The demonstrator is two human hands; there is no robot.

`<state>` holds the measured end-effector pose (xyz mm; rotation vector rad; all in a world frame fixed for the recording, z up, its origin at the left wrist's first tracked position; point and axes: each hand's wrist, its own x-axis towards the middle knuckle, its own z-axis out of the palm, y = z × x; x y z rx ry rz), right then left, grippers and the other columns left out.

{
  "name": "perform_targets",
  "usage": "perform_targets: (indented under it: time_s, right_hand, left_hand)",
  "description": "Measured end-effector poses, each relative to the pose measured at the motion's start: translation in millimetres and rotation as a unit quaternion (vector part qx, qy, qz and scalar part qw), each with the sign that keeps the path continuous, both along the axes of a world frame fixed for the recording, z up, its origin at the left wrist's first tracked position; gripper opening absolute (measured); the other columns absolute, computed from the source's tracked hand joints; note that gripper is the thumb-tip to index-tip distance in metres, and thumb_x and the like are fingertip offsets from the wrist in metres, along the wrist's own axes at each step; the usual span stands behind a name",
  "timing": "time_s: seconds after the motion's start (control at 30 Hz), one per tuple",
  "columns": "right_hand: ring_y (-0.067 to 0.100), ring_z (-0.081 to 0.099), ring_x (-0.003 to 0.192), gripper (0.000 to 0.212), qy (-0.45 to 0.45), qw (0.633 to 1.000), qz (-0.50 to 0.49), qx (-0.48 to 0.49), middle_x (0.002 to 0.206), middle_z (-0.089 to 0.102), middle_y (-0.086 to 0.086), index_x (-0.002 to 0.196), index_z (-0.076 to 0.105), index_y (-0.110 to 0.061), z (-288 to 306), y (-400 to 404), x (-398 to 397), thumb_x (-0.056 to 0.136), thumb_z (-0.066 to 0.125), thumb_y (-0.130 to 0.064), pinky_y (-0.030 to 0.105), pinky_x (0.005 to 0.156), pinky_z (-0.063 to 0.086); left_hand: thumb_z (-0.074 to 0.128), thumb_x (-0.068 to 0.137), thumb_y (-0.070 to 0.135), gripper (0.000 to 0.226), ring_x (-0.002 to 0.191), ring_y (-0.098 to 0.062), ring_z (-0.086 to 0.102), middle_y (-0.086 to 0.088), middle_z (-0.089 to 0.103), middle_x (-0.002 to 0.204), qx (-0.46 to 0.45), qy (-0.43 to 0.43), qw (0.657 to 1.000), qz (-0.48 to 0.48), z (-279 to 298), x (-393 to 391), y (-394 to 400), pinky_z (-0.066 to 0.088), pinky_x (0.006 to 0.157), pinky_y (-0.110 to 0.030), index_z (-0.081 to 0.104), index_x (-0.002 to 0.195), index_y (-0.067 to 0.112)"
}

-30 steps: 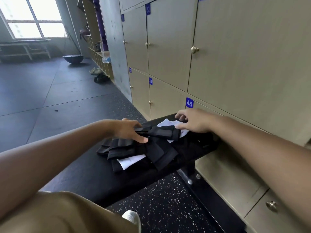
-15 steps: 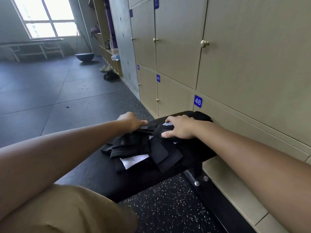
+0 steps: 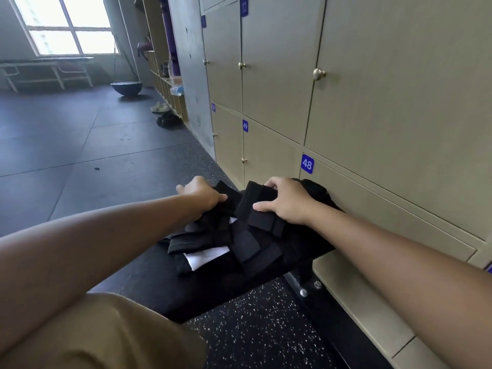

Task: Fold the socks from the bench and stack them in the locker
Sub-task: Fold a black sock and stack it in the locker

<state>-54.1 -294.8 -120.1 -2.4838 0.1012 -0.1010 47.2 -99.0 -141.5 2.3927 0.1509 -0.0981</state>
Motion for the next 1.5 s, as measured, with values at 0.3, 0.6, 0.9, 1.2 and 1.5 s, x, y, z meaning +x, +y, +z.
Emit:
perform_targets:
  time_s: [0.3,0.6,0.9,1.2,1.5]
  right_hand:
    - [0.016,0.074,0.091,0.021,-0.059,0.958,-0.085,0.266,0.098,0.077,-0.002,0.097,0.070,-0.021,9,-21,-48,0.083,0.083,-0.030,0.035,0.086,0.060]
    - [0.021,0.075,0.094,0.021,-0.107,0.921,-0.157,0.340,0.100,0.078,0.005,0.103,0.072,-0.009,44,-65,-132,0.084,0.081,-0.014,0.032,0.082,0.061]
    - [0.015,0.074,0.098,0.018,-0.159,0.877,-0.266,0.366,0.100,0.078,-0.003,0.108,0.070,-0.018,79,-95,-212,0.091,0.072,-0.013,0.042,0.099,0.056]
    - [0.010,0.075,0.087,0.026,-0.240,0.824,-0.353,0.373,0.091,0.079,-0.007,0.108,0.069,-0.017,88,-107,-276,0.085,0.081,-0.019,0.040,0.090,0.060]
    - [0.016,0.069,0.102,0.041,-0.286,0.757,-0.480,0.340,0.112,0.070,-0.001,0.109,0.063,-0.032,69,-158,-310,0.077,0.086,-0.022,0.042,0.095,0.055]
  left_hand:
    - [0.077,0.090,0.009,0.020,0.071,-0.020,0.066,-0.006,0.067,0.078,-0.230,0.003,0.971,-0.070,36,-23,-4,0.054,0.057,-0.026,0.061,0.079,0.012]
    - [0.073,0.092,0.007,0.018,0.097,-0.032,0.075,-0.019,0.076,0.107,-0.338,0.071,0.918,-0.195,73,-92,-44,0.062,0.085,-0.041,0.068,0.108,-0.002]
    - [0.068,0.095,0.013,0.025,0.099,-0.038,0.075,-0.024,0.075,0.108,-0.346,0.167,0.872,-0.304,92,-173,-93,0.062,0.082,-0.046,0.066,0.115,-0.002]
    - [0.071,0.093,0.012,0.017,0.102,-0.037,0.073,-0.022,0.076,0.103,-0.366,0.190,0.854,-0.317,100,-220,-133,0.055,0.096,-0.050,0.070,0.105,0.001]
    - [0.072,0.092,0.012,0.014,0.093,-0.037,0.075,-0.018,0.078,0.092,-0.350,0.178,0.854,-0.342,82,-231,-155,0.056,0.096,-0.051,0.072,0.101,0.001]
